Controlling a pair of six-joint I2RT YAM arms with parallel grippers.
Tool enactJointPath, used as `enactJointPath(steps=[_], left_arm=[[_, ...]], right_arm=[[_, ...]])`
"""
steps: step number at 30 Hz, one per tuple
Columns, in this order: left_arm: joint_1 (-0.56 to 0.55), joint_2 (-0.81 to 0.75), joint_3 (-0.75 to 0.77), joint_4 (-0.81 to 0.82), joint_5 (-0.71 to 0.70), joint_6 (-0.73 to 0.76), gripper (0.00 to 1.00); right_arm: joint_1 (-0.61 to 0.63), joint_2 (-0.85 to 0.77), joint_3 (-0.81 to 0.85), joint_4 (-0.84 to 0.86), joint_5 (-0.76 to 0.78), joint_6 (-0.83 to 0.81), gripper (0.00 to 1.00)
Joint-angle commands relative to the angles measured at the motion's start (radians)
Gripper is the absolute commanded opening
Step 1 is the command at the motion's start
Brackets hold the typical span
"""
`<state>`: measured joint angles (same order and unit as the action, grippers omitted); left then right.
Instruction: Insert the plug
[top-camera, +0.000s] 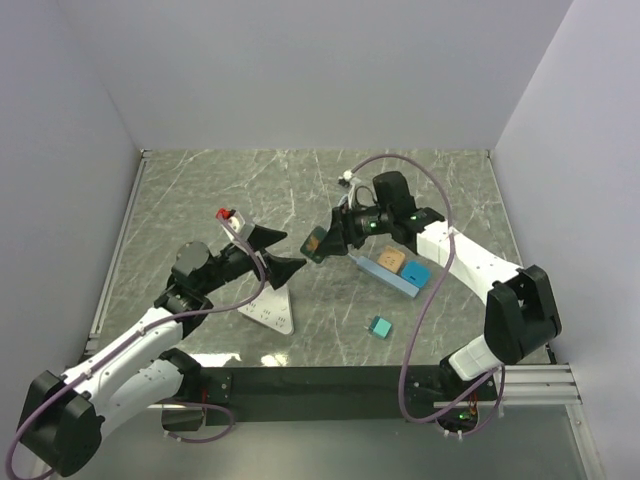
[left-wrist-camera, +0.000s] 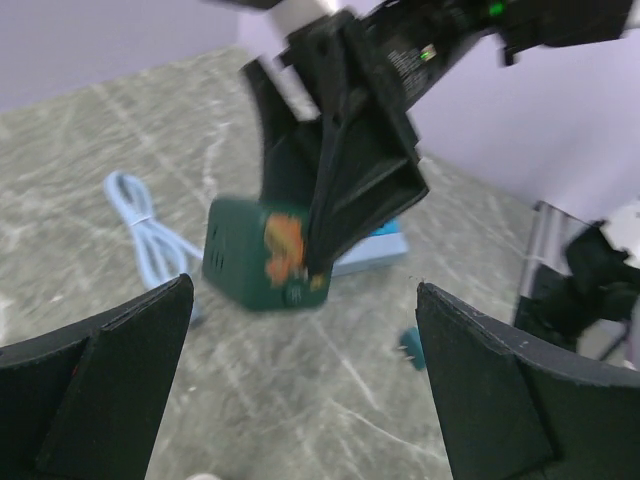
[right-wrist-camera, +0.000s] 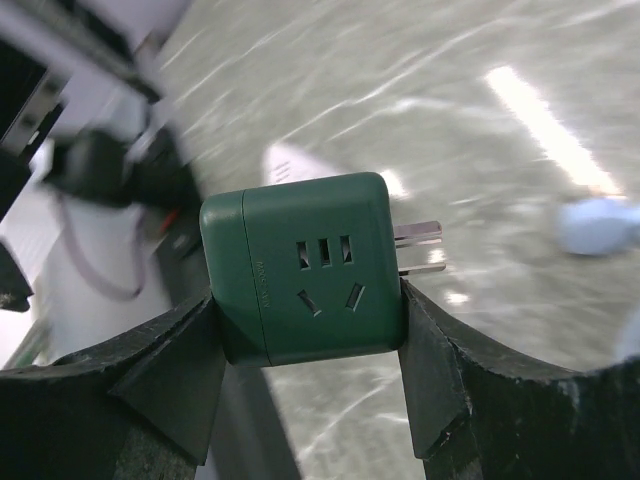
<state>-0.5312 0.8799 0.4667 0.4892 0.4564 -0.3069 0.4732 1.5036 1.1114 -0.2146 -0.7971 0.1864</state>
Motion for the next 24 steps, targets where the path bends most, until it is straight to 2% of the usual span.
enactJointPath(steps=[1, 8, 16, 19, 24], left_arm=[[0.004, -0.025, 0.038, 0.058, 0.146, -0.05, 1.0], [0.007, -0.026, 0.046, 0.011, 0.108, -0.06, 0.99], [0.007, -0.021, 0.026, 0.064, 0.203, -0.092, 0.98], [0.007, -0.015, 0.026, 0.08, 0.258, -0.121, 0.98], [0.007, 0.011, 0.05, 0.043, 0.257, -0.127, 0.98]], right_arm=[[0.041, -0.045, -0.009, 0.055, -0.198, -0.045, 0.0], [0.091, -0.066, -0.03, 0.115, -0.286, -0.048, 0.0], [0.102, -0.089, -0.067, 0.136, -0.436, -0.119, 0.0], [0.102, -0.082, -0.064, 0.121, -0.458, -0.146, 0.0], [0.105, -0.083, -0.053, 0.077, -0.47, -0.206, 0.0]])
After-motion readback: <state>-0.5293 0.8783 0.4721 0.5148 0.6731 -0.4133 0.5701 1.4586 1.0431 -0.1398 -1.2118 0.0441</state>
